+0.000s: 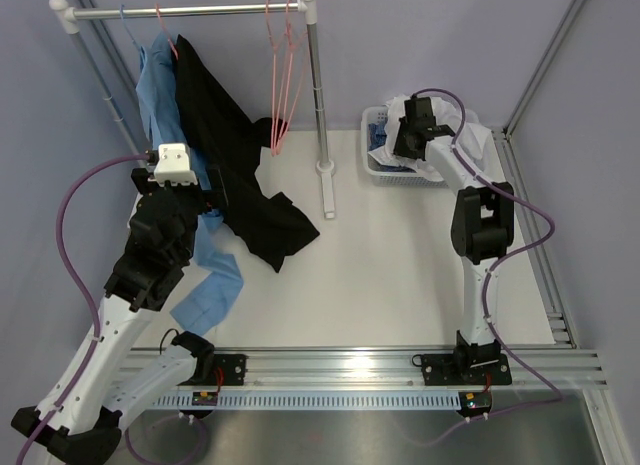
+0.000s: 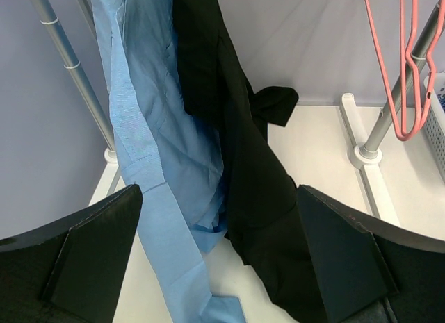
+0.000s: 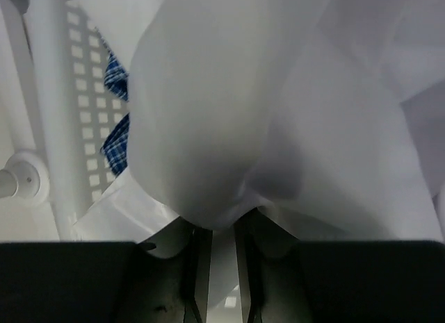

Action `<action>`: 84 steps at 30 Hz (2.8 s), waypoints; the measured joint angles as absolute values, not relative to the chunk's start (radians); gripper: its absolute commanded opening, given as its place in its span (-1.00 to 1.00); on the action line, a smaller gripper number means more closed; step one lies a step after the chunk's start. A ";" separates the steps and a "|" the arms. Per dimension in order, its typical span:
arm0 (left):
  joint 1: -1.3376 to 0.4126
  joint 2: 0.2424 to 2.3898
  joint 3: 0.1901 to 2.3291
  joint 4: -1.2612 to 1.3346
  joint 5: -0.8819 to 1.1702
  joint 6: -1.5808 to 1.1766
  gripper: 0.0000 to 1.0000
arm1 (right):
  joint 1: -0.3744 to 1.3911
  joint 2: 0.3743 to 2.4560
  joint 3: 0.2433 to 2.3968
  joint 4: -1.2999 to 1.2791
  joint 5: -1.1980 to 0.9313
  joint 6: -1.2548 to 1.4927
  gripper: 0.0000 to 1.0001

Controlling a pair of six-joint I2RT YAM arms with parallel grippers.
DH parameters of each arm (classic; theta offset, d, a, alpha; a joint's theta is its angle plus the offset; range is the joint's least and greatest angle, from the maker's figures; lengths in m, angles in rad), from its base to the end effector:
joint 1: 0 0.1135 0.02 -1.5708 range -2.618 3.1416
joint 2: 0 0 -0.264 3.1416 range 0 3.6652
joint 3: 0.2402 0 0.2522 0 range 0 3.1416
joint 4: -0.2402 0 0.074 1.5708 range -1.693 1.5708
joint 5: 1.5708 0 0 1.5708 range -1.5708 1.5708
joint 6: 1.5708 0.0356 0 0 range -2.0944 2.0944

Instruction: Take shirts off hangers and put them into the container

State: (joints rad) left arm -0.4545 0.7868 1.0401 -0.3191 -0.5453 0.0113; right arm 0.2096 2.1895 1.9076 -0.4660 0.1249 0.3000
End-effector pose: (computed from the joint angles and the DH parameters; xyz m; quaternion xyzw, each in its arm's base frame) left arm 0.1518 -0.0536 0.4130 -0.0168 0.7265 0.0471 0.6853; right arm 0.4951 0.1008 0.2437 0.0663 0.9127 0.0452 0.4007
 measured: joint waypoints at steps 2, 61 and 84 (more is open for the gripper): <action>-0.454 0.787 1.040 -0.319 -0.546 0.011 0.98 | 0.189 2.243 1.986 -0.504 0.131 0.306 -0.42; -0.446 0.786 1.040 -0.319 -0.538 0.011 0.98 | 0.113 1.944 1.614 -0.460 0.168 0.297 -0.11; -0.446 0.786 1.040 -0.319 -0.538 0.011 0.98 | 0.109 2.185 1.888 -0.559 0.136 0.284 -0.03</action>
